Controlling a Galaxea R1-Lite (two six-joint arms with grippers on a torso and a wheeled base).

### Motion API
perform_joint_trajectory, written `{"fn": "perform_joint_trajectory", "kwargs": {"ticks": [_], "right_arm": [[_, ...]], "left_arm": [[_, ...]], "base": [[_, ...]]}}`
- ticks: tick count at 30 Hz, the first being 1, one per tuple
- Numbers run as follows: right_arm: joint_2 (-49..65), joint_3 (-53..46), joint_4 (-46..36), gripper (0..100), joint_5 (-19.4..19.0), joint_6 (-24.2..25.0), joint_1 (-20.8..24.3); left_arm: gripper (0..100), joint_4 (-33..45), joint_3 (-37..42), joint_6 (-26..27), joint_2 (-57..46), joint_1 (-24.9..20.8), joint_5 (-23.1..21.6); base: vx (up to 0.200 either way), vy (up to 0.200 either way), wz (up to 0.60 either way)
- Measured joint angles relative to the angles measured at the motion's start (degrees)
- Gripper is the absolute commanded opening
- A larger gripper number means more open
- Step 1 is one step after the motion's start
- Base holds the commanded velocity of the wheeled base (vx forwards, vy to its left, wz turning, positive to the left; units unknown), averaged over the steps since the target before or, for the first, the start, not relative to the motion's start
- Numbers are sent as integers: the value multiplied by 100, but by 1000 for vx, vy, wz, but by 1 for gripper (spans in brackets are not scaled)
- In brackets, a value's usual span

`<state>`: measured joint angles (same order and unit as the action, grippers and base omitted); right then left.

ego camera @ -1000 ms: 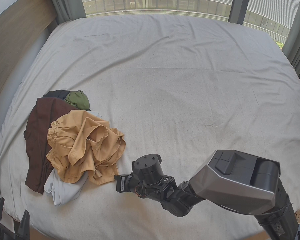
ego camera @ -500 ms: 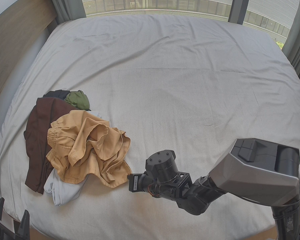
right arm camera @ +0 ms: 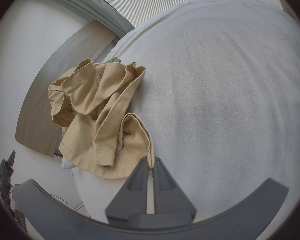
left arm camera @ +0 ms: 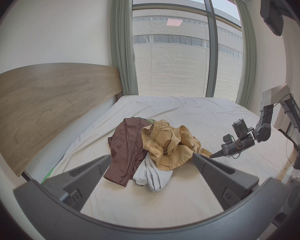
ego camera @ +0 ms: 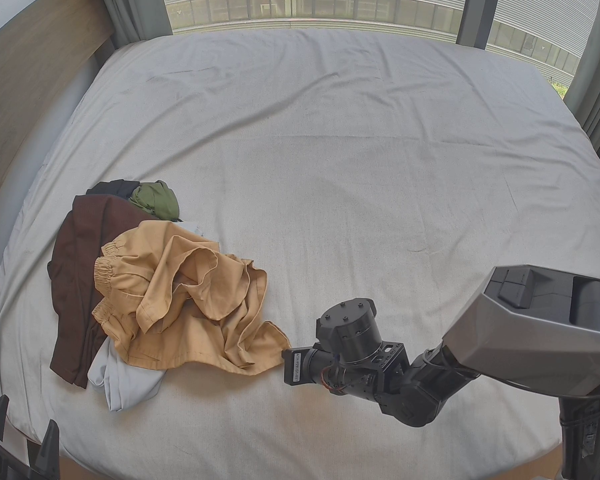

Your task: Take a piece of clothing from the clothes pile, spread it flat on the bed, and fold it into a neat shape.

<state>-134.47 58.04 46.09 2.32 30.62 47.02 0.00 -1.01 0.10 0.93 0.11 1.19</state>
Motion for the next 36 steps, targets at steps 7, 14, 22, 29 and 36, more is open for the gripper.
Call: {"fn": "perform_joint_trajectory", "kwargs": {"ticks": [7, 14, 22, 29, 36], "right_arm": [[201, -374, 49, 0, 66, -235, -163], [451, -791, 221, 0, 110, -301, -315], [619, -1347, 649, 0, 121, -455, -461], [735, -1716, 837, 0, 132, -473, -527], [914, -1996, 851, 0, 215, -629, -590]], "left_arm": [[100, 0, 0, 0, 0, 0, 2], [100, 0, 0, 4, 0, 5, 2], [100, 0, 0, 9, 0, 5, 2], [100, 0, 0, 9, 0, 5, 2], [100, 0, 0, 22, 0, 5, 0]], "base": [[0, 0, 0], [0, 0, 0], [0, 0, 0], [0, 0, 0], [0, 0, 0]]}}
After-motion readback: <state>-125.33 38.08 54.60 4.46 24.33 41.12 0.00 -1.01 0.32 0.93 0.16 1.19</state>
